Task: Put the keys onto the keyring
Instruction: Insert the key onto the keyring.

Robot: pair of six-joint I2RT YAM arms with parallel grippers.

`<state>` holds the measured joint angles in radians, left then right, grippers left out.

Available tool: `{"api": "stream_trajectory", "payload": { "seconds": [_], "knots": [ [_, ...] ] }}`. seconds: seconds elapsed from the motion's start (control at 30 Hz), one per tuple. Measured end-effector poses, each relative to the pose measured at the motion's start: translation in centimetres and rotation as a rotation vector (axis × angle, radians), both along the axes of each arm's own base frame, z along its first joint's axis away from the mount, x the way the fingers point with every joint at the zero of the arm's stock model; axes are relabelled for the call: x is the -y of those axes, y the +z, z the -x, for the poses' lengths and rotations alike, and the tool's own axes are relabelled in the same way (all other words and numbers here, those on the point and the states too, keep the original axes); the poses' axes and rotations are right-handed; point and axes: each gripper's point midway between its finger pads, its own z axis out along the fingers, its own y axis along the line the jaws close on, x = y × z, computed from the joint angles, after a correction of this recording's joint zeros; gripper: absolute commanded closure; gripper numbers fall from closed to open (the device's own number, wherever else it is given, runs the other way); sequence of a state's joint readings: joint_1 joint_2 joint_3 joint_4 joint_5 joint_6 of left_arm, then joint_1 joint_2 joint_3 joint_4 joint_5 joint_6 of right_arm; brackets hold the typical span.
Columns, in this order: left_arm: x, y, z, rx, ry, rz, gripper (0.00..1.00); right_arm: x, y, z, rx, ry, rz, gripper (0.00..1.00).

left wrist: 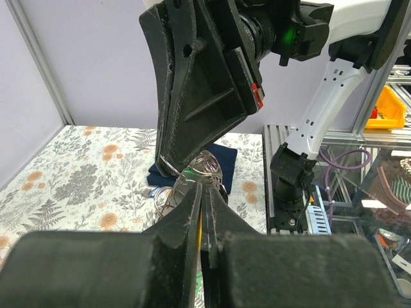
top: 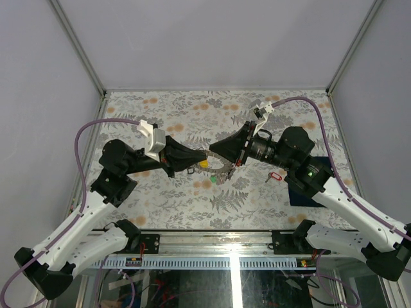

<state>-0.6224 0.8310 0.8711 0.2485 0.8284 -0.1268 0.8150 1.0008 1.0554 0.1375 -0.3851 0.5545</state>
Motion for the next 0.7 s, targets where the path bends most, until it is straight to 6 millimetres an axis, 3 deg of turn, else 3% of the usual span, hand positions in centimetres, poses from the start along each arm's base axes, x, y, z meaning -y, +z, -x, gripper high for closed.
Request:
{"api": "stream_trajectory", "payload": {
  "seconds": [0.33,0.7],
  "knots": [
    [0.1,-0.3,-0.4,-0.007,0.025,-0.008,0.99,-0.1,0.0,0.0,-0.018,0.001,-0.030,1.00],
    [-0.3,0.8,0.1,-0.015,0.030,0.033,0.74,0.3,1.1,0.8,0.045,0.027,-0.107,1.00]
  ]
}}
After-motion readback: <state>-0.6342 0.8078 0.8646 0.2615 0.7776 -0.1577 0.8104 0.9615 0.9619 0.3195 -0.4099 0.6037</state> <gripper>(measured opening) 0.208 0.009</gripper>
